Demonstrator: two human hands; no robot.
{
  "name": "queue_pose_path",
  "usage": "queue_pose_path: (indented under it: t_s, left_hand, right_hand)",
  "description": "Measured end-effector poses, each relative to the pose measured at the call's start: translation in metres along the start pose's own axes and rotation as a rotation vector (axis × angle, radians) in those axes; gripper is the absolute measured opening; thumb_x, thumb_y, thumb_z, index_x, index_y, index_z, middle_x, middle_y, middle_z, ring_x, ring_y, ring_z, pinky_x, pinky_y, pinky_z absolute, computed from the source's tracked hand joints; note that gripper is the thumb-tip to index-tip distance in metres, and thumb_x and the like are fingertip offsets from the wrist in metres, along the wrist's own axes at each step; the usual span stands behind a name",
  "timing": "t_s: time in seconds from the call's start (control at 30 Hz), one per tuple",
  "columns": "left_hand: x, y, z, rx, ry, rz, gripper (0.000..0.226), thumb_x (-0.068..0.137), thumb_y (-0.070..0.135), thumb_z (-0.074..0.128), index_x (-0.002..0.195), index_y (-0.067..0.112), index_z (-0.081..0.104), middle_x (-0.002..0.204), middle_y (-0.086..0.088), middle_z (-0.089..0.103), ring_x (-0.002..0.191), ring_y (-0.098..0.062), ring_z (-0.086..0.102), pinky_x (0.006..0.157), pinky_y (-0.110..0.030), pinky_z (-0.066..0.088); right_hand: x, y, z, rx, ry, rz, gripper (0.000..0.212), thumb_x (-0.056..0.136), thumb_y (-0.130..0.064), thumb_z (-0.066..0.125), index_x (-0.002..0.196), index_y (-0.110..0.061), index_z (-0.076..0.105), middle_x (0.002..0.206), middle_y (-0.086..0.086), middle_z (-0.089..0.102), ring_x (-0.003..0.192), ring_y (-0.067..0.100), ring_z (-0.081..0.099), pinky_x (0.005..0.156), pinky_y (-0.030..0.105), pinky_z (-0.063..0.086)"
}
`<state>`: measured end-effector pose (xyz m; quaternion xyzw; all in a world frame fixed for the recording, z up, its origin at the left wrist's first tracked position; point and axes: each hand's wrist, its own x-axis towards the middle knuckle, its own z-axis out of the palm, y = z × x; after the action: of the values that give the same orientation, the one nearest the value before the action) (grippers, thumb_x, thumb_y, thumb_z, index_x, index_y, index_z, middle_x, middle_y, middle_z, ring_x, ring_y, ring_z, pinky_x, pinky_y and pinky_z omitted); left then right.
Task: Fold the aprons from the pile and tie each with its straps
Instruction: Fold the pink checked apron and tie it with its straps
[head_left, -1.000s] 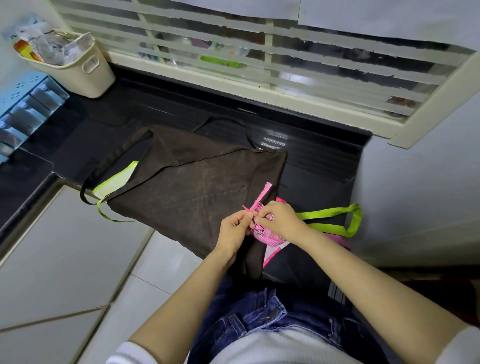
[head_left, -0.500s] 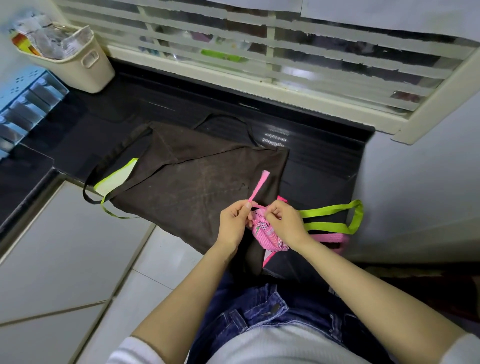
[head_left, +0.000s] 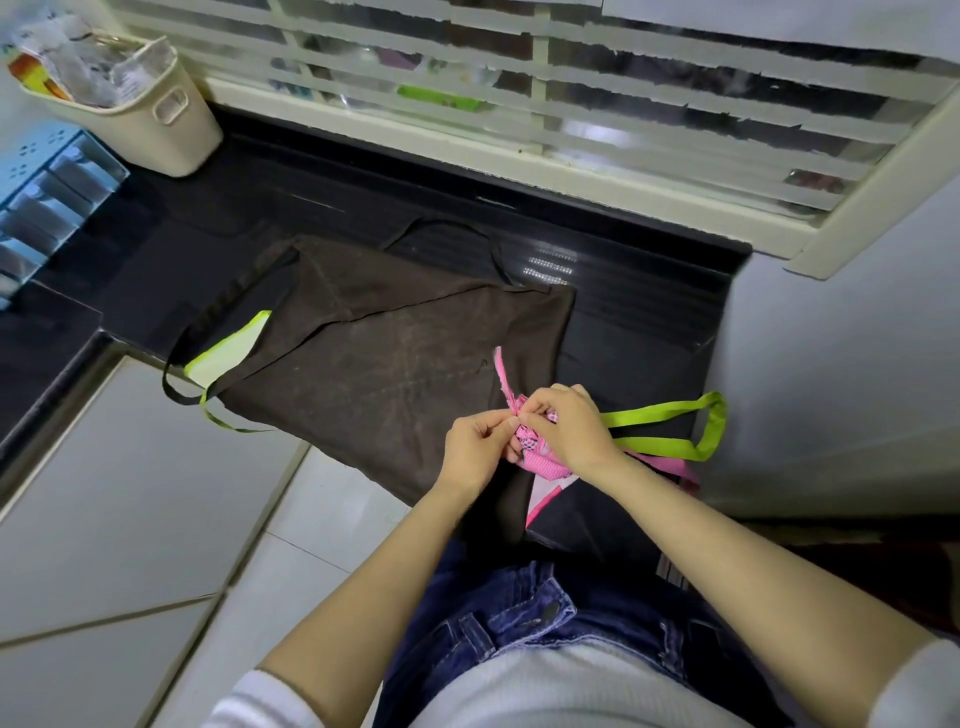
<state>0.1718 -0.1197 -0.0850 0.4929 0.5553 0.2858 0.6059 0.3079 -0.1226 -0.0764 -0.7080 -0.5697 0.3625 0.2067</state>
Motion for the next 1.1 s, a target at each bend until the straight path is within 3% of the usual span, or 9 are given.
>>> queue_pose_path:
  t_s: [0.17,0.33,0.47,0.57,0.63,0.73,0.93,1.1]
  left_hand:
    - [-0.004,0.005,0.003,-0.143,0.01,-0.066,0.02,0.095,-0.001,0.049,0.086,0.003,0.067,0.057,-0.006,0.056,0.046,-0.007,0.053,0.054,-0.019,0.05]
    - [-0.004,0.01,0.005,-0.236,0.12,-0.178,0.023,0.094,0.002,0.052,0.075,0.003,0.064,0.053,-0.004,0.059,0.044,-0.01,0.053,0.05,-0.022,0.05]
    - [-0.005,0.013,0.008,-0.251,0.174,-0.2,0.025,0.094,0.004,0.053,0.072,0.003,0.065,0.054,-0.006,0.059,0.045,-0.01,0.054,0.049,-0.022,0.05]
    - [-0.006,0.02,0.01,-0.287,0.26,-0.224,0.025,0.093,0.007,0.056,0.075,0.009,0.071,0.055,-0.003,0.062,0.045,-0.01,0.055,0.047,-0.022,0.051]
    - [-0.007,0.025,0.012,-0.332,0.324,-0.255,0.022,0.093,0.009,0.058,0.075,0.01,0.071,0.056,-0.003,0.061,0.044,-0.008,0.055,0.043,-0.019,0.048]
    - [-0.004,0.034,0.013,-0.475,0.387,-0.305,0.02,0.091,0.009,0.06,0.075,0.009,0.07,0.064,-0.008,0.062,0.051,-0.015,0.059,0.047,-0.021,0.051]
    - [-0.003,0.04,0.015,-0.654,0.486,-0.417,0.011,0.09,0.005,0.06,0.084,0.005,0.069,0.059,-0.003,0.067,0.048,-0.013,0.062,0.044,-0.019,0.05]
    - [-0.003,0.039,0.015,-0.656,0.506,-0.412,0.012,0.09,0.003,0.058,0.086,0.003,0.069,0.059,0.0,0.067,0.045,-0.006,0.061,0.049,-0.017,0.053]
  right_hand:
    - [0.004,-0.004,-0.006,-0.086,-0.048,-0.055,0.013,0.088,-0.021,0.062,0.091,-0.014,0.073,0.089,0.001,0.056,0.09,0.016,0.04,0.084,0.033,0.04]
    - [0.002,-0.004,-0.003,-0.083,-0.074,-0.035,0.013,0.089,-0.023,0.063,0.091,-0.016,0.073,0.09,0.0,0.056,0.094,0.018,0.045,0.081,0.03,0.04]
    - [-0.012,-0.006,0.002,-0.172,0.148,-0.18,0.009,0.087,-0.022,0.062,0.084,-0.014,0.066,0.087,0.003,0.06,0.09,0.023,0.048,0.079,0.033,0.043]
    - [-0.028,-0.011,0.004,-0.203,0.194,-0.307,0.011,0.083,-0.023,0.059,0.08,-0.014,0.064,0.081,0.003,0.06,0.082,0.027,0.055,0.077,0.037,0.048]
    - [-0.033,-0.012,0.005,-0.208,0.142,-0.313,0.011,0.083,-0.015,0.062,0.093,-0.012,0.065,0.098,0.007,0.062,0.097,0.029,0.058,0.084,0.035,0.047]
    - [-0.033,-0.01,0.005,-0.18,0.023,-0.271,0.029,0.086,-0.009,0.057,0.115,-0.012,0.057,0.123,0.005,0.05,0.114,0.021,0.05,0.088,0.028,0.041]
    - [-0.019,-0.015,0.004,-0.22,-0.012,-0.262,0.018,0.09,-0.015,0.058,0.107,-0.011,0.061,0.117,0.003,0.05,0.105,0.02,0.051,0.079,0.023,0.036]
    - [-0.012,-0.012,0.003,-0.198,-0.035,-0.259,0.016,0.091,-0.013,0.057,0.102,-0.01,0.067,0.111,0.003,0.056,0.1,0.021,0.055,0.081,0.031,0.043]
